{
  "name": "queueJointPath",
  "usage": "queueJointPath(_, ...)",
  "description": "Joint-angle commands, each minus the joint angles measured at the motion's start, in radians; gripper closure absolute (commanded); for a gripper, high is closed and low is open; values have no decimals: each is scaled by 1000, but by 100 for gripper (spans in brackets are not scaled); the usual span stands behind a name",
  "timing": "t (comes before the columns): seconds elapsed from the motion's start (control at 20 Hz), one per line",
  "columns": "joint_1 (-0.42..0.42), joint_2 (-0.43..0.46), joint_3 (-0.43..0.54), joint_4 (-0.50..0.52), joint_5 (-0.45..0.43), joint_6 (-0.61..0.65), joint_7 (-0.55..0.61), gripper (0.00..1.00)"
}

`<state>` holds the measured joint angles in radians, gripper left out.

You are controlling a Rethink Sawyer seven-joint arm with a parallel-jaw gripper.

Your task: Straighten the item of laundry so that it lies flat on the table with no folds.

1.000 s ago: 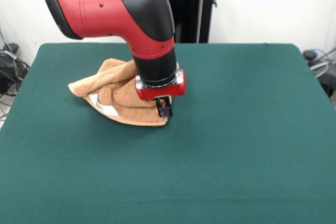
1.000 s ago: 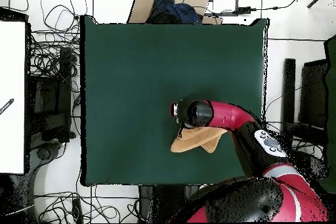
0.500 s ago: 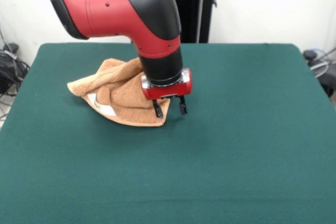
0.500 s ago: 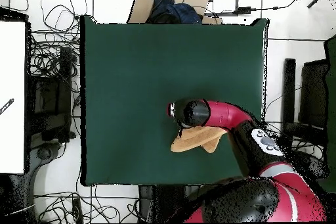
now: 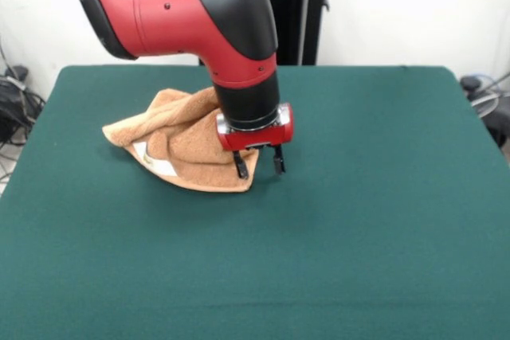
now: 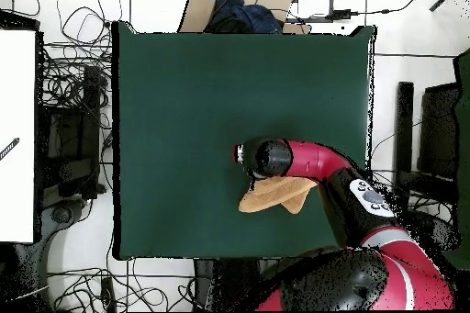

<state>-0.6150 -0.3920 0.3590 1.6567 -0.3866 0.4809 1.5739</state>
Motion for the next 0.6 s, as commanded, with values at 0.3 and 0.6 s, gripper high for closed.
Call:
queueJointPath(0.3, 64, -55, -79, -17, -47, -16, 103, 0)
queueJointPath(0.6, 60, -39, -82, -40, -41, -8, 74, 0)
